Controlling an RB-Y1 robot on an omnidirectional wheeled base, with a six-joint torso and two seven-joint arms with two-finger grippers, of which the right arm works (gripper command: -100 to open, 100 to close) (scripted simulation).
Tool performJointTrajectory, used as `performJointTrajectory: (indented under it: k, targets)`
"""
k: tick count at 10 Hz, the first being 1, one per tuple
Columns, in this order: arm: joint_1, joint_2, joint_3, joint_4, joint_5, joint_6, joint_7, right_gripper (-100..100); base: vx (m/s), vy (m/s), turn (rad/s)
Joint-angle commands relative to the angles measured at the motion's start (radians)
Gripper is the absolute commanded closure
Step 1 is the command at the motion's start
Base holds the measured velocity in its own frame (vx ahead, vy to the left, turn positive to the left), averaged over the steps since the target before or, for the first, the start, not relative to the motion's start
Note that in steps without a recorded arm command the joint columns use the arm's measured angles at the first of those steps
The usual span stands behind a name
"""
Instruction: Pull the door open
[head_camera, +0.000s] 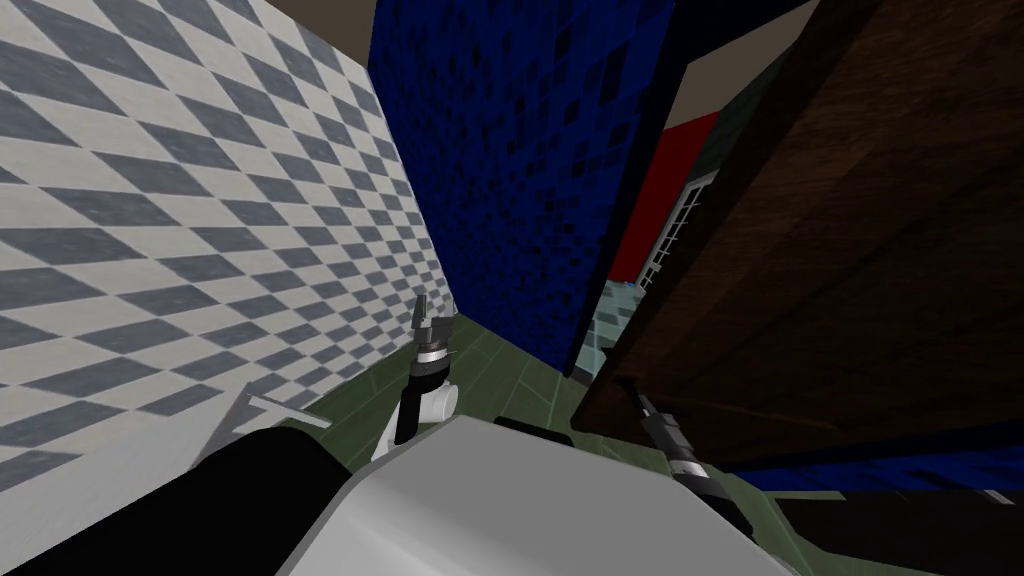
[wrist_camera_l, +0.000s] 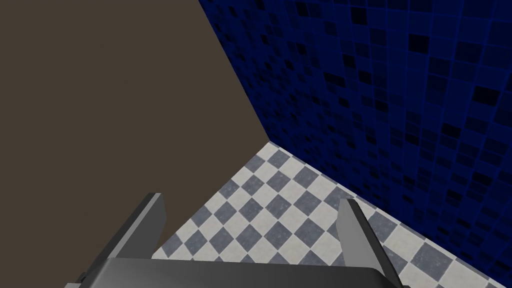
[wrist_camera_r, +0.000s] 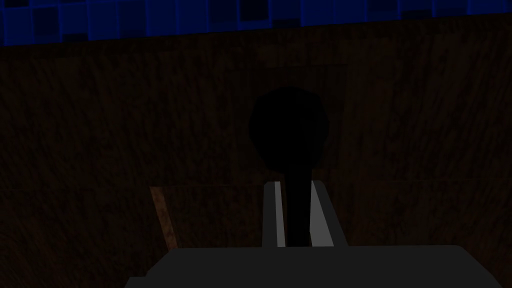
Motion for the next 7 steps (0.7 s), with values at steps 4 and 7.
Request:
performJointTrajectory:
  k: [4,7]
  targets:
    - [0.021,-0.014,0.011,0.027,0.002,-0.054,-0.015,100,-0.167,-0.070,0.171]
    - [0.035,-0.025,0.017,0.046,0.002,-0.095,-0.026,100,-0.195,-0.080,0.164]
